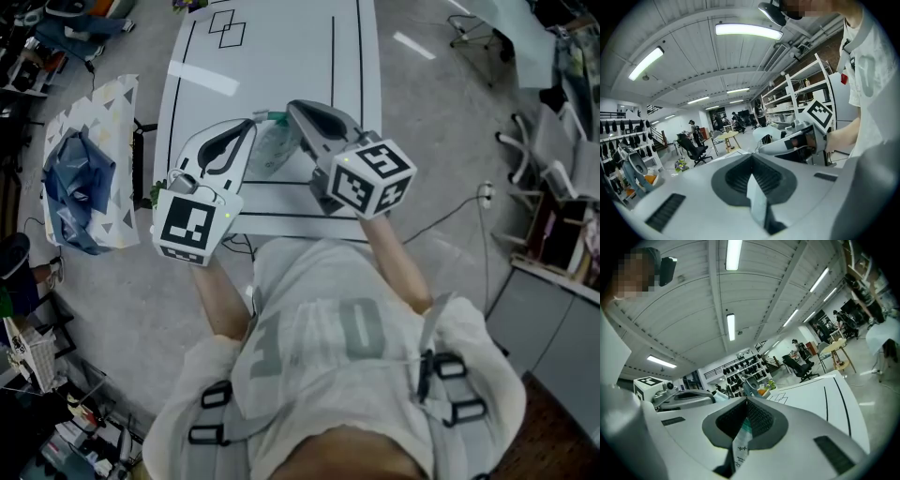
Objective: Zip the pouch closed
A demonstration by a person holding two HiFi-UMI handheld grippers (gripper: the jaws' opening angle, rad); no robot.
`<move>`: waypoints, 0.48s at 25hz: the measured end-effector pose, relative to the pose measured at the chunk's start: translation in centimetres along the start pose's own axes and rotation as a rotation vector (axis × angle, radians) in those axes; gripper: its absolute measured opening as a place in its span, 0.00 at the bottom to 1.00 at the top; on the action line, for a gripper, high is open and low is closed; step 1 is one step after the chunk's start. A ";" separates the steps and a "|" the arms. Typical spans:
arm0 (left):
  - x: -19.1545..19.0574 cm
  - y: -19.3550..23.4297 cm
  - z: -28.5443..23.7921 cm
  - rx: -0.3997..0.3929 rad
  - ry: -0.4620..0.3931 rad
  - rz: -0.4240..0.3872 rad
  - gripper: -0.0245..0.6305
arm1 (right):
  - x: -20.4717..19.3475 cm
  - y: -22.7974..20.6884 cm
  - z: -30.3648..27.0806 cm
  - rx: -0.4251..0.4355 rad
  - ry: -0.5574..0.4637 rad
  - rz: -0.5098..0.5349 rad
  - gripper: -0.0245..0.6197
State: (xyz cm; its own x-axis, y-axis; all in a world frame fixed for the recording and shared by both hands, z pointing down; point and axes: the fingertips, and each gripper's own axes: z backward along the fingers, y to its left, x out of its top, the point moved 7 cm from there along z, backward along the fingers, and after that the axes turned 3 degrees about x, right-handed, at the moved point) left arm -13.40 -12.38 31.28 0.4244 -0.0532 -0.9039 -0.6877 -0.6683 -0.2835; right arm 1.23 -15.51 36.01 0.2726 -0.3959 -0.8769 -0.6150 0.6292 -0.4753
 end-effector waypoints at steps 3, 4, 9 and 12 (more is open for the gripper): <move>-0.2 0.6 0.7 0.027 -0.003 0.009 0.05 | -0.2 -0.4 0.4 -0.031 0.006 0.021 0.05; -0.3 0.8 1.0 0.037 -0.004 0.013 0.05 | -0.2 -0.6 0.6 -0.041 0.007 0.026 0.05; -0.8 1.3 2.1 0.073 0.001 0.017 0.05 | -0.4 -1.4 1.6 -0.085 -0.001 0.025 0.05; -1.0 1.4 2.8 0.096 0.005 0.017 0.05 | -0.5 -1.7 2.2 -0.105 -0.004 0.031 0.05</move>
State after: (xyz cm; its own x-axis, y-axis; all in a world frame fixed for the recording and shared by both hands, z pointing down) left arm -16.42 -11.17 30.88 0.4151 -0.0678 -0.9073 -0.7481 -0.5930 -0.2980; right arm 3.77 -14.86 37.13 0.2552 -0.3747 -0.8913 -0.6969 0.5677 -0.4382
